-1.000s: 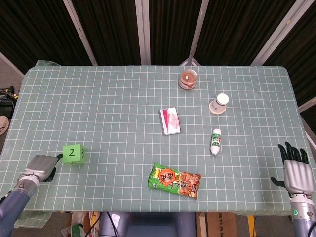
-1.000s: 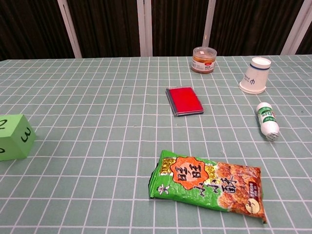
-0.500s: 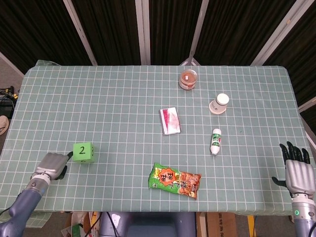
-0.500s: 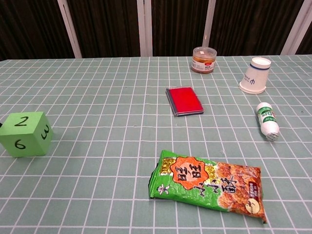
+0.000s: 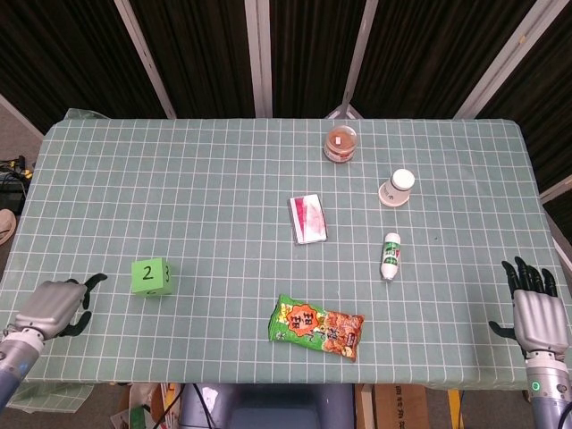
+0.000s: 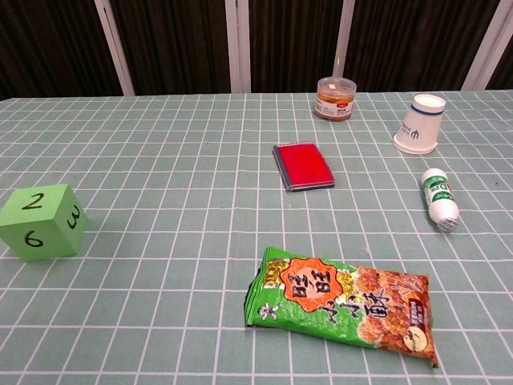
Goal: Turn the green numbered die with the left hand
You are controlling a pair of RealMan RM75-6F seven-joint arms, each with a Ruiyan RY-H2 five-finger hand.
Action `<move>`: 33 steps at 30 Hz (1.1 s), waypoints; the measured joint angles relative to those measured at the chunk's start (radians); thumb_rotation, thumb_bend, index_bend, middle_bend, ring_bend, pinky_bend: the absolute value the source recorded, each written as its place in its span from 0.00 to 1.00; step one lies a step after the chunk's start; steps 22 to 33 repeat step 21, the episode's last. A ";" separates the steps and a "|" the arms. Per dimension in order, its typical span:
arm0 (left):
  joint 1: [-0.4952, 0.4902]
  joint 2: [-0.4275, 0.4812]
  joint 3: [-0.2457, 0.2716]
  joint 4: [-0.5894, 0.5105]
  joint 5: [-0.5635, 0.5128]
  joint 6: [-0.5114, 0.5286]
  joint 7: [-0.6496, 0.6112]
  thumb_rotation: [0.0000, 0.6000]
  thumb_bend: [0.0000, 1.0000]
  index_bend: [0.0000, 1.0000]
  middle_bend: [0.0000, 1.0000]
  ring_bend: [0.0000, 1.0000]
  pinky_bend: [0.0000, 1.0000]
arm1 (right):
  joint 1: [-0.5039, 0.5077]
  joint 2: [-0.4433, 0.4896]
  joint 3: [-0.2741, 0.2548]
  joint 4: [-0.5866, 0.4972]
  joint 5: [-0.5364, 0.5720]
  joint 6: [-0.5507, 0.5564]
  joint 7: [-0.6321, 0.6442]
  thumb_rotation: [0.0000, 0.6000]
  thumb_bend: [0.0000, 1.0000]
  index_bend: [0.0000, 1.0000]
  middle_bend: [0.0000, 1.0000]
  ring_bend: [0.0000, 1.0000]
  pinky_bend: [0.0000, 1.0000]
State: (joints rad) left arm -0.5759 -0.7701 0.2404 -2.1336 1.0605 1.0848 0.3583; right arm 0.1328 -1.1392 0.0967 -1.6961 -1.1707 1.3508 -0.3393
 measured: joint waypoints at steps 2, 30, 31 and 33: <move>0.078 -0.019 -0.001 0.038 0.146 0.094 -0.077 1.00 0.60 0.14 0.24 0.11 0.32 | -0.001 0.000 0.000 0.001 -0.012 0.006 0.009 1.00 0.08 0.11 0.03 0.09 0.04; 0.466 -0.432 -0.159 0.536 0.563 0.695 -0.180 1.00 0.53 0.14 0.13 0.01 0.17 | -0.034 -0.016 -0.008 0.118 -0.273 0.160 0.265 1.00 0.08 0.11 0.03 0.09 0.04; 0.466 -0.432 -0.159 0.536 0.563 0.695 -0.180 1.00 0.53 0.14 0.13 0.01 0.17 | -0.034 -0.016 -0.008 0.118 -0.273 0.160 0.265 1.00 0.08 0.11 0.03 0.09 0.04; 0.466 -0.432 -0.159 0.536 0.563 0.695 -0.180 1.00 0.53 0.14 0.13 0.01 0.17 | -0.034 -0.016 -0.008 0.118 -0.273 0.160 0.265 1.00 0.08 0.11 0.03 0.09 0.04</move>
